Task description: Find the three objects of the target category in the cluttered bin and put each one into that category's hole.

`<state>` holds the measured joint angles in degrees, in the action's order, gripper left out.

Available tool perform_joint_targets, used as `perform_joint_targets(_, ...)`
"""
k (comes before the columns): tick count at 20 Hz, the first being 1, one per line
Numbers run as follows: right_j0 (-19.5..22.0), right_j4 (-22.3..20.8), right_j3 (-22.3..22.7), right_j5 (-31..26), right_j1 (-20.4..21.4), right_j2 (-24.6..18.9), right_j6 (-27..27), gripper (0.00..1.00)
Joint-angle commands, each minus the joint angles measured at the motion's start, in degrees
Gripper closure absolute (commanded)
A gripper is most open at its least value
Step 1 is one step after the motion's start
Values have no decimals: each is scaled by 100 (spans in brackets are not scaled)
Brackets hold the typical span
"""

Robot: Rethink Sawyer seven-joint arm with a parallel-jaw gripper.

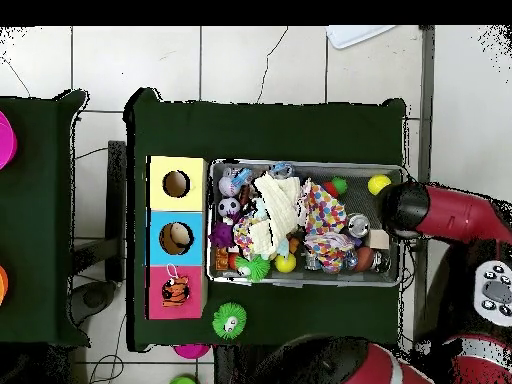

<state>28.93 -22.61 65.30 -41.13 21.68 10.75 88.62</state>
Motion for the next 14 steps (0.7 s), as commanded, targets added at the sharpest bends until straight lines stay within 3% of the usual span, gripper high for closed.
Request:
perform_joint_targets(1,353,401,739,-1427,792,-858,-1201,100)
perform_joint_targets(6,548,772,929,-2049,1010,-1218,-1123,100)
perform_joint_targets(10,665,1387,1147,-2859,1166,-1461,-657,100)
perform_joint_targets(14,623,1779,1376,-3142,1318,-1497,-235,100)
